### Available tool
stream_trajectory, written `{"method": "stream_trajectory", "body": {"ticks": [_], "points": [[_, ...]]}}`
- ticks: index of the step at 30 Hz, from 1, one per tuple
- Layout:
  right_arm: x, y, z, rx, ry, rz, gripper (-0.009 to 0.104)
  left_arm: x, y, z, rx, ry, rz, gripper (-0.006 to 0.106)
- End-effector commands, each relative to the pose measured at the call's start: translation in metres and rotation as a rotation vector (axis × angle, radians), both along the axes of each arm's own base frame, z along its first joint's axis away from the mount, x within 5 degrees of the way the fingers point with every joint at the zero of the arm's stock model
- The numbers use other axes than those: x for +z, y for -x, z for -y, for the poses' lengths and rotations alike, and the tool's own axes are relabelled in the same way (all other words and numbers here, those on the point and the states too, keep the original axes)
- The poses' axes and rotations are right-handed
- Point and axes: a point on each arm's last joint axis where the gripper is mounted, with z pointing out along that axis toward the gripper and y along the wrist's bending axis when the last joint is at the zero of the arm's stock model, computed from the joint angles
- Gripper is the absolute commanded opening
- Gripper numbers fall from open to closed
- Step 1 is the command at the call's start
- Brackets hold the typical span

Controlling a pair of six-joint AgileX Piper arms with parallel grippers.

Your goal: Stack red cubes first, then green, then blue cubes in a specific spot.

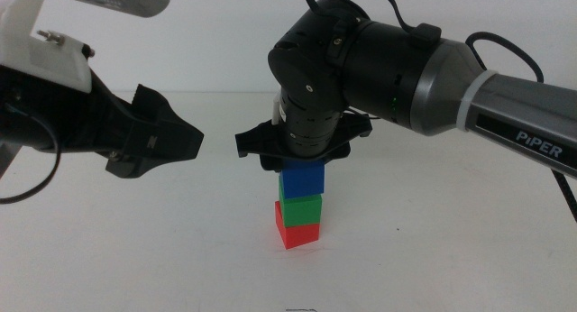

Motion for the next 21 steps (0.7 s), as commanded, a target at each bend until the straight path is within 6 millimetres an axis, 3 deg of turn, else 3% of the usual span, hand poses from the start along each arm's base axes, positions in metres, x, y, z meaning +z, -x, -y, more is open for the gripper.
{"method": "stream_trajectory", "body": {"ticks": [1, 21], "points": [[0.035, 0.001, 0.006, 0.014, -0.052, 0.113, -0.001, 0.016, 0.003, 0.000, 0.012, 0.063, 0.073, 0.090], [0.023, -0.001, 0.002, 0.005, -0.046, 0.076, 0.000, 0.016, 0.003, 0.000, 0.012, 0.063, 0.073, 0.090]]}}
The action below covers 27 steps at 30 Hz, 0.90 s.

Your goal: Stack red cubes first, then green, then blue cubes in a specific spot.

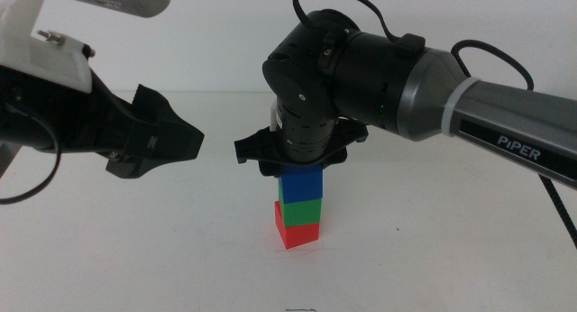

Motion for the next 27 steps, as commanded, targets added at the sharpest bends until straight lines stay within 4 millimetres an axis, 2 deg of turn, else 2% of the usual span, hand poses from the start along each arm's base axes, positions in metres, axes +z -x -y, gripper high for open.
{"method": "stream_trajectory", "body": {"ticks": [1, 4, 6, 7, 10, 13, 17, 23, 27], "points": [[0.035, 0.003, 0.006, 0.007, -0.065, 0.084, 0.001, 0.016, 0.003, 0.000, 0.012, 0.063, 0.073, 0.090], [0.035, 0.003, 0.006, 0.008, -0.065, 0.083, 0.005, 0.016, 0.003, 0.000, 0.012, 0.063, 0.073, 0.090], [0.035, 0.003, 0.006, 0.008, -0.065, 0.083, 0.012, 0.016, 0.003, 0.000, 0.012, 0.063, 0.073, 0.090], [0.035, 0.003, 0.006, 0.007, -0.062, 0.085, 0.052, 0.016, 0.003, 0.000, 0.012, 0.063, 0.073, 0.090], [0.035, 0.003, 0.006, 0.007, -0.062, 0.085, 0.065, 0.016, 0.003, 0.000, 0.012, 0.063, 0.073, 0.090], [0.039, 0.004, 0.007, 0.007, -0.070, 0.091, 0.073, 0.016, 0.003, 0.000, 0.012, 0.063, 0.073, 0.090], [0.054, 0.007, 0.011, 0.006, -0.095, 0.116, 0.076, 0.016, 0.003, 0.000, 0.012, 0.063, 0.073, 0.090], [0.100, 0.018, 0.028, -0.006, -0.161, 0.216, 0.076, 0.016, 0.003, 0.000, 0.012, 0.063, 0.073, 0.090], [0.139, 0.024, 0.058, -0.071, -0.135, 0.314, 0.076, 0.016, 0.003, 0.000, 0.012, 0.063, 0.073, 0.090]]}}
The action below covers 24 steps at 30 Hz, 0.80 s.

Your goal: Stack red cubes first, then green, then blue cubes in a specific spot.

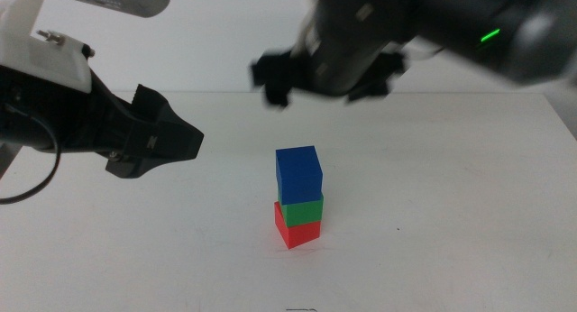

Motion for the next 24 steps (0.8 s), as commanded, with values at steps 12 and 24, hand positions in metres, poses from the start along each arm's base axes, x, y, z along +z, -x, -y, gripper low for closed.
{"method": "stream_trajectory", "body": {"ticks": [12, 24], "points": [[0.133, 0.044, 0.147, -0.118, 0.066, 0.298, 0.075, 0.016, 0.003, 0.000, 0.012, 0.063, 0.073, 0.090], [0.155, 0.116, 0.234, -0.217, 0.024, 0.442, 0.075, 0.016, 0.003, 0.000, 0.010, 0.063, 0.073, 0.090]]}}
